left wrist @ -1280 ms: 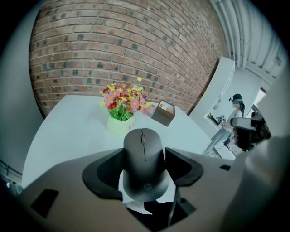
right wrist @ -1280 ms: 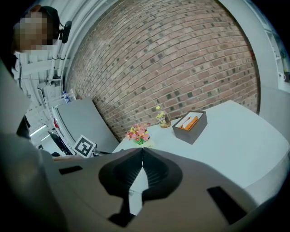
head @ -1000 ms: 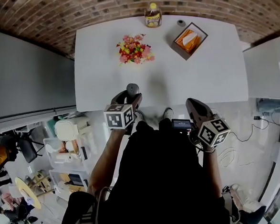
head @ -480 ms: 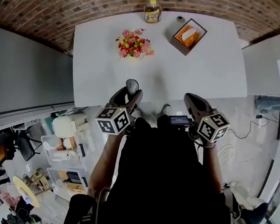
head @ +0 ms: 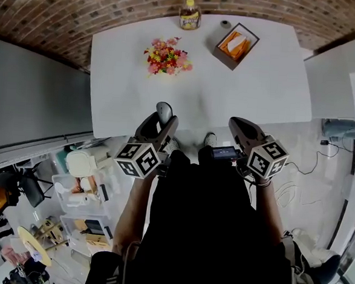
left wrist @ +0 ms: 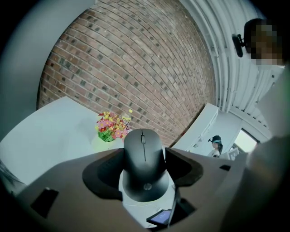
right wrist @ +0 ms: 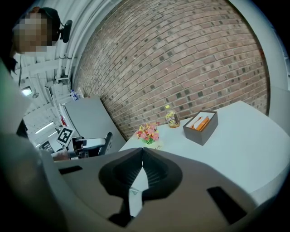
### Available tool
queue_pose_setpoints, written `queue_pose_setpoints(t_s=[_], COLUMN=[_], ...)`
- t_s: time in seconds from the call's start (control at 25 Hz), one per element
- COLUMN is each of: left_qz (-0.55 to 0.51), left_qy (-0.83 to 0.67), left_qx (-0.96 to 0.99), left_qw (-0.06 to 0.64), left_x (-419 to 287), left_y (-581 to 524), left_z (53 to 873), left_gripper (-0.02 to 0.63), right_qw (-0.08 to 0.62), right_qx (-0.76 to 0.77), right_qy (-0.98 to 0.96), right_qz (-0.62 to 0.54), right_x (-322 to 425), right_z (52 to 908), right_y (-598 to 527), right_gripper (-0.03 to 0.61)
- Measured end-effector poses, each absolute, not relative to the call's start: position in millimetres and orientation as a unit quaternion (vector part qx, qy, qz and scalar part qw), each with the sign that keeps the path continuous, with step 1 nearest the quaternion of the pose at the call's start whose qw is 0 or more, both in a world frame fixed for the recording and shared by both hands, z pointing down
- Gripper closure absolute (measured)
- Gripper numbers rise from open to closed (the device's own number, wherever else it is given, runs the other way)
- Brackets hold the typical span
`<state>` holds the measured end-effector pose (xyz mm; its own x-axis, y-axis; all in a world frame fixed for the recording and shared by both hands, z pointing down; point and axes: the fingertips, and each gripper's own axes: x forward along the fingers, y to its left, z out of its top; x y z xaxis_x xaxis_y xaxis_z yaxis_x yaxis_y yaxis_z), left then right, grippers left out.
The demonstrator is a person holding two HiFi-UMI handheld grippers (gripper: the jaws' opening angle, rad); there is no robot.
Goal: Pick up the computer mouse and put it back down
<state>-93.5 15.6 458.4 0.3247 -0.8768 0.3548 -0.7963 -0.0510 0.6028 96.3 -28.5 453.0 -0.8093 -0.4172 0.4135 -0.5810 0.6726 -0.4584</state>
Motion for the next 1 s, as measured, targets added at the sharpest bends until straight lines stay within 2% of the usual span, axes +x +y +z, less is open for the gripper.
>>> queue_pose_setpoints(t_s=[1.0], left_qz=[-0.068], left_qy=[-0.571], left_qx=[0.731], left_qw=[0.367], left_x=[-78], left_y=[24], left_z=[447], left_gripper=[0.311], right_qw=[0.131], right_qx=[0.249], right_qy=[-0.920], right_qz=[0.272], right_x=[85], right_z=[437], right_y=[-29], right_gripper=[0.561])
